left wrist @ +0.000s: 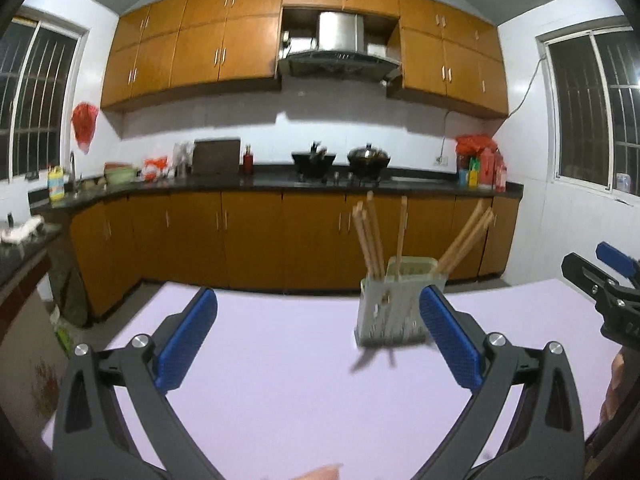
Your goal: Organize utensils
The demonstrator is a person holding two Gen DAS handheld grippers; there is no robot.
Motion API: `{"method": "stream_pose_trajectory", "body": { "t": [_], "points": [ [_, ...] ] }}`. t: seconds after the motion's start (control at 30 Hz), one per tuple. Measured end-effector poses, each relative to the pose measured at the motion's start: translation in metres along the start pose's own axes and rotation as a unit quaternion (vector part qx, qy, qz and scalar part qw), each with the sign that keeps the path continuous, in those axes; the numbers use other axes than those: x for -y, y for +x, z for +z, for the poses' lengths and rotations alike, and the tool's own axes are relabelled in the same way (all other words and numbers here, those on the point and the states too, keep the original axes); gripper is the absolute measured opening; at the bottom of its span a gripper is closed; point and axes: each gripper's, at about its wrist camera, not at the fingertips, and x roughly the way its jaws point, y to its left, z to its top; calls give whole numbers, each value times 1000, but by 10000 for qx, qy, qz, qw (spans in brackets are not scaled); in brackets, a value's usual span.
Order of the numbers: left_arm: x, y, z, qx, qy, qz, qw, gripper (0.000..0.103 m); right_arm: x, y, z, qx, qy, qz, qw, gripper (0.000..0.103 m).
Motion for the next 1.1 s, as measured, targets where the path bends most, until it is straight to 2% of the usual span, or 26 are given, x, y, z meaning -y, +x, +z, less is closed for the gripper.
{"method": "stream_pose_trajectory", "body": {
  "t": [0.17,0.47,0.73,1.1],
  "points": [
    [3,-3,-30,-154,35,21,9999,99,-9,-3,-29,-203,-208,-180,9994,101],
    [8,2,-64,-475,22,-5,9989,99,-9,3,-67,-832,-111,-149,9964,101],
    [10,6,-74,-606,40,35,9981,99,5,2,-77,-1002,259,-211,9944,101],
    [18,9,-76,-686,149,28,9975,99,11,1,-83,-1102,334,-262,9930,101]
  ]
}}
